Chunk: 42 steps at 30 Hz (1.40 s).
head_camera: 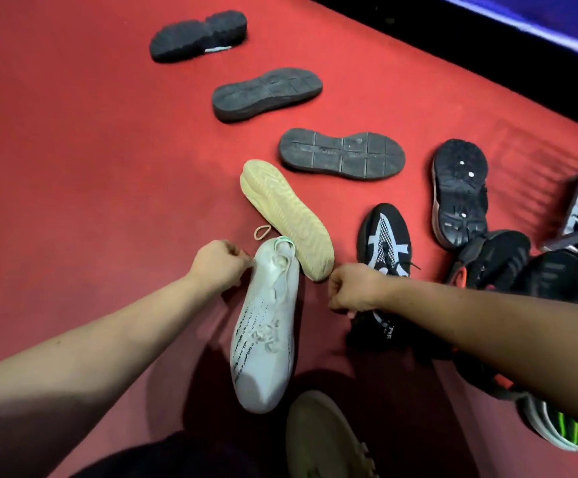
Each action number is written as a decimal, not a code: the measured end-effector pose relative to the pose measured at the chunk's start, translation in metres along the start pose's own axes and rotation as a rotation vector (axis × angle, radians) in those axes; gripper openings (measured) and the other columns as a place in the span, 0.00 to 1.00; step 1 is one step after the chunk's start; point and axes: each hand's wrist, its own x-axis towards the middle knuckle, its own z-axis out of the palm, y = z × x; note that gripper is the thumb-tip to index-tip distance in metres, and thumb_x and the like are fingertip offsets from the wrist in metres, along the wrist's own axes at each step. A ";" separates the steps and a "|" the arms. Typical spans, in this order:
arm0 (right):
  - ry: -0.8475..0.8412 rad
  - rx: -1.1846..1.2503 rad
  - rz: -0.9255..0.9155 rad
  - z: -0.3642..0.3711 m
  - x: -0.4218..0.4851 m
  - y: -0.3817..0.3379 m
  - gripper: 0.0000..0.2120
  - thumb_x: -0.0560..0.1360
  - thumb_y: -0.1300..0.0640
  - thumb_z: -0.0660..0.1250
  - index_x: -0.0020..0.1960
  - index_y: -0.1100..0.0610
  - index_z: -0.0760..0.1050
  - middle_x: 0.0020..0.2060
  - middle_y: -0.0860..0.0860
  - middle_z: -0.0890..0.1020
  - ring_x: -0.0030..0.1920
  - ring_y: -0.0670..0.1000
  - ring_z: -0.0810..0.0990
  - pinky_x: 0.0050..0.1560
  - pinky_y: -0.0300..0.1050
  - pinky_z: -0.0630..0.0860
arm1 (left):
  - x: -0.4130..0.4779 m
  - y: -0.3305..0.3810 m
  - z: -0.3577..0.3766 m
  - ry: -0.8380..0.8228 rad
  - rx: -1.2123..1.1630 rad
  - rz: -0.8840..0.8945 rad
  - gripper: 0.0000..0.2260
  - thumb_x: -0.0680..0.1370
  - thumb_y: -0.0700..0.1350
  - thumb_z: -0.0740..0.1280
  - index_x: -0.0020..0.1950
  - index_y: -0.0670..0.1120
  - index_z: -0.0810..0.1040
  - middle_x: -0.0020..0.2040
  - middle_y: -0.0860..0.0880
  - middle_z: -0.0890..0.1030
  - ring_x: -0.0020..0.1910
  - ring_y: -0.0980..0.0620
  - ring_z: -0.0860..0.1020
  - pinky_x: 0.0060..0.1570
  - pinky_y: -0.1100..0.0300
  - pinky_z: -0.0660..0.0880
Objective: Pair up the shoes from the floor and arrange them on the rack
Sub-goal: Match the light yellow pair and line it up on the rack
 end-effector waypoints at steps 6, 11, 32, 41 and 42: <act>0.071 -0.082 -0.083 0.019 -0.021 0.016 0.02 0.69 0.59 0.68 0.41 0.56 0.79 0.40 0.55 0.85 0.35 0.50 0.78 0.45 0.42 0.78 | -0.013 -0.006 0.018 0.036 0.038 0.049 0.03 0.70 0.39 0.66 0.38 0.42 0.79 0.38 0.38 0.83 0.38 0.39 0.82 0.43 0.45 0.81; 0.068 -0.113 -0.116 0.038 -0.033 0.020 0.03 0.68 0.58 0.70 0.37 0.53 0.77 0.37 0.53 0.83 0.37 0.50 0.78 0.43 0.40 0.76 | -0.032 -0.010 0.027 0.034 0.085 0.102 0.04 0.72 0.42 0.67 0.41 0.41 0.79 0.34 0.43 0.81 0.34 0.43 0.78 0.39 0.54 0.78; -0.055 -0.179 -0.017 0.070 -0.047 0.020 0.12 0.67 0.55 0.73 0.35 0.60 0.73 0.35 0.55 0.77 0.35 0.53 0.74 0.31 0.39 0.70 | -0.026 0.004 0.033 -0.066 0.000 0.146 0.07 0.74 0.41 0.68 0.36 0.43 0.77 0.29 0.47 0.79 0.17 0.57 0.73 0.26 0.62 0.72; 0.105 0.113 -0.003 -0.036 -0.020 0.028 0.08 0.71 0.63 0.70 0.37 0.59 0.72 0.29 0.56 0.78 0.30 0.55 0.78 0.28 0.43 0.75 | 0.017 0.038 0.008 0.087 0.085 0.274 0.07 0.72 0.44 0.68 0.39 0.41 0.78 0.33 0.45 0.81 0.30 0.47 0.76 0.38 0.54 0.75; 0.141 0.159 0.004 -0.045 -0.018 0.032 0.09 0.71 0.63 0.70 0.36 0.59 0.72 0.28 0.56 0.77 0.27 0.54 0.76 0.26 0.42 0.74 | 0.021 0.044 0.007 0.106 0.131 0.297 0.06 0.73 0.44 0.68 0.40 0.41 0.78 0.34 0.46 0.81 0.31 0.48 0.76 0.38 0.57 0.73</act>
